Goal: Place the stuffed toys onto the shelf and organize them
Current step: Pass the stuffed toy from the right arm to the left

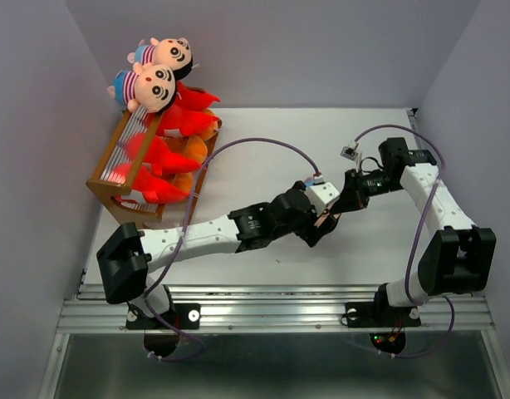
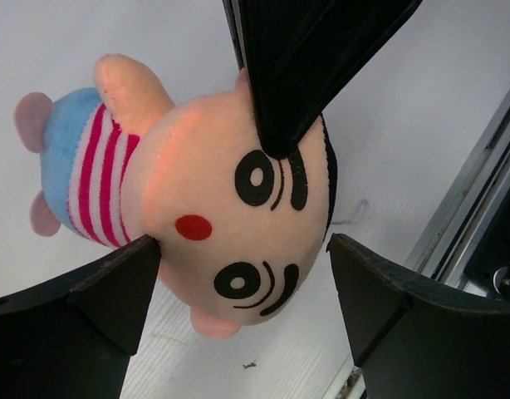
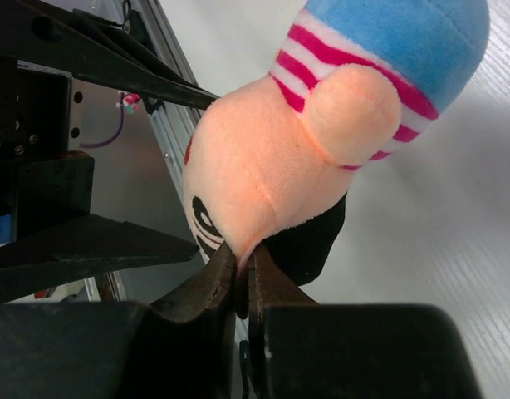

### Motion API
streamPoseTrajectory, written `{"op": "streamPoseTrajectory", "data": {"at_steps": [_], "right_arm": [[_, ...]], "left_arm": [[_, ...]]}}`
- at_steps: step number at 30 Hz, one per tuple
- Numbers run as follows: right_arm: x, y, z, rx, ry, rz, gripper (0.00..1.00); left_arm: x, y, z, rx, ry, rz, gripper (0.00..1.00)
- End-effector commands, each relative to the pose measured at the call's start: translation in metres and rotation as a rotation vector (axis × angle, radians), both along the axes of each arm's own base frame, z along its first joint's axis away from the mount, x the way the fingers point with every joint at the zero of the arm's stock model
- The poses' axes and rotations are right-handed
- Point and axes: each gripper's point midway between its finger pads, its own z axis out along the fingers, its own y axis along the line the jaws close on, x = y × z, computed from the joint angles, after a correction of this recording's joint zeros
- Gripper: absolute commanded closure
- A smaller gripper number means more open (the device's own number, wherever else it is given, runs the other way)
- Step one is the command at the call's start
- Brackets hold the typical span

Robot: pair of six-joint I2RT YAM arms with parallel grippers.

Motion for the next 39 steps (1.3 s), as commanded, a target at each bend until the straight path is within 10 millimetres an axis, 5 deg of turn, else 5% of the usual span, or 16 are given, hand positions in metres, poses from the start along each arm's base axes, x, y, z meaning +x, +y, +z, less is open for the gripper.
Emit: {"op": "streamPoseTrajectory", "data": {"at_steps": [1, 8, 13, 16, 19, 21, 22, 23, 31, 34, 39], "right_arm": [[-0.005, 0.005, 0.025, 0.079, -0.052, 0.039, 0.99], [-0.011, 0.006, 0.024, 0.091, -0.036, 0.059, 1.00], [-0.012, 0.005, 0.021, 0.088, -0.035, 0.061, 0.99], [-0.012, 0.004, 0.019, 0.073, -0.050, 0.061, 0.91], [-0.006, 0.000, 0.019, 0.026, -0.093, 0.033, 0.69], [0.001, -0.004, 0.022, -0.015, -0.174, 0.010, 0.42], [0.004, -0.007, 0.021, -0.042, -0.176, -0.015, 0.06], [0.006, -0.008, 0.024, -0.051, -0.205, -0.028, 0.00], [0.037, -0.022, 0.053, -0.152, -0.370, -0.157, 0.00], [0.051, -0.034, 0.059, -0.223, -0.435, -0.235, 0.00], [0.071, -0.057, 0.056, -0.316, -0.512, -0.404, 0.00]], "left_arm": [[0.011, -0.014, 0.031, -0.052, -0.089, 0.000, 0.09], [0.018, -0.021, 0.025, -0.027, -0.106, 0.014, 0.37], [0.019, -0.023, 0.021, -0.019, -0.107, 0.010, 1.00], [0.017, -0.024, 0.023, -0.027, -0.102, 0.002, 1.00], [0.014, -0.021, 0.026, -0.039, -0.095, -0.001, 1.00], [0.011, -0.017, 0.030, -0.054, -0.088, -0.002, 1.00], [0.009, -0.015, 0.035, -0.065, -0.088, -0.003, 1.00], [0.009, -0.012, 0.036, -0.068, -0.085, 0.000, 1.00], [0.003, 0.017, 0.036, -0.054, -0.017, 0.078, 1.00], [0.005, 0.036, 0.049, -0.050, 0.002, 0.151, 1.00], [0.016, 0.083, 0.105, -0.070, -0.022, 0.325, 1.00]]}}
